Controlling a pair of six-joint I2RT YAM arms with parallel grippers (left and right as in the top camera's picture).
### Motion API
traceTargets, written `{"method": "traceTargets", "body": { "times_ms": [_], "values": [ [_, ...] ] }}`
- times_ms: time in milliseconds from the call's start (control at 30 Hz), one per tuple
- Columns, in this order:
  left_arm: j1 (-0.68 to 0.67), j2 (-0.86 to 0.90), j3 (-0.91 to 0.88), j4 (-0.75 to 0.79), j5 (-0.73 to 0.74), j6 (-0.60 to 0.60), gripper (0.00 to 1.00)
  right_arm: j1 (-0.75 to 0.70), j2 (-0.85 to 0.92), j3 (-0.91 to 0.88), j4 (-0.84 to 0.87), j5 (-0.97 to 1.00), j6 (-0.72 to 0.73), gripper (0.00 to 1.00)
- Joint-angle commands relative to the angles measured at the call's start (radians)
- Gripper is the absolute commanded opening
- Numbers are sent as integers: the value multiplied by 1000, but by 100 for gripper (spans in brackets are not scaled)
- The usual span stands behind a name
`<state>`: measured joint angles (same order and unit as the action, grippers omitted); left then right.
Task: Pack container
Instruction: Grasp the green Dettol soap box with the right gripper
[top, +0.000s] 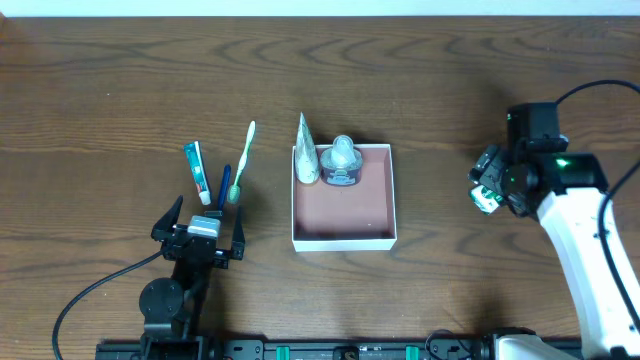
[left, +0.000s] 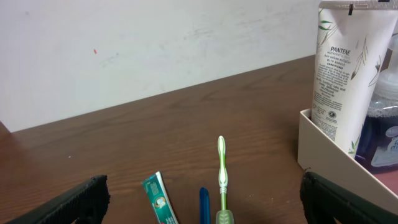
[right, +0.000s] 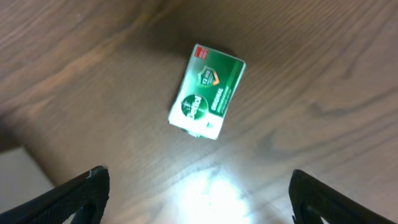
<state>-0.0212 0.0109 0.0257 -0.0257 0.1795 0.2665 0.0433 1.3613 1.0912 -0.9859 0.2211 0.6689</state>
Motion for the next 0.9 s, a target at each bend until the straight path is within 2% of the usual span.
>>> {"method": "traceTargets", "body": {
  "times_ms": [0, 267, 533, 867],
  "values": [
    [5, -5, -22, -26, 7, 6, 98, -7, 48, -68, 72, 40, 115, 91],
    [5, -5, -22, -26, 7, 6, 98, -63, 154, -225, 309, 31, 166, 86],
    [5, -5, -22, -26, 7, 6, 98, -142, 224, -271, 419, 14, 141, 86],
    [5, -5, -22, -26, 7, 6, 98, -150, 346, -288, 578, -51, 119, 84]
  ]
}}
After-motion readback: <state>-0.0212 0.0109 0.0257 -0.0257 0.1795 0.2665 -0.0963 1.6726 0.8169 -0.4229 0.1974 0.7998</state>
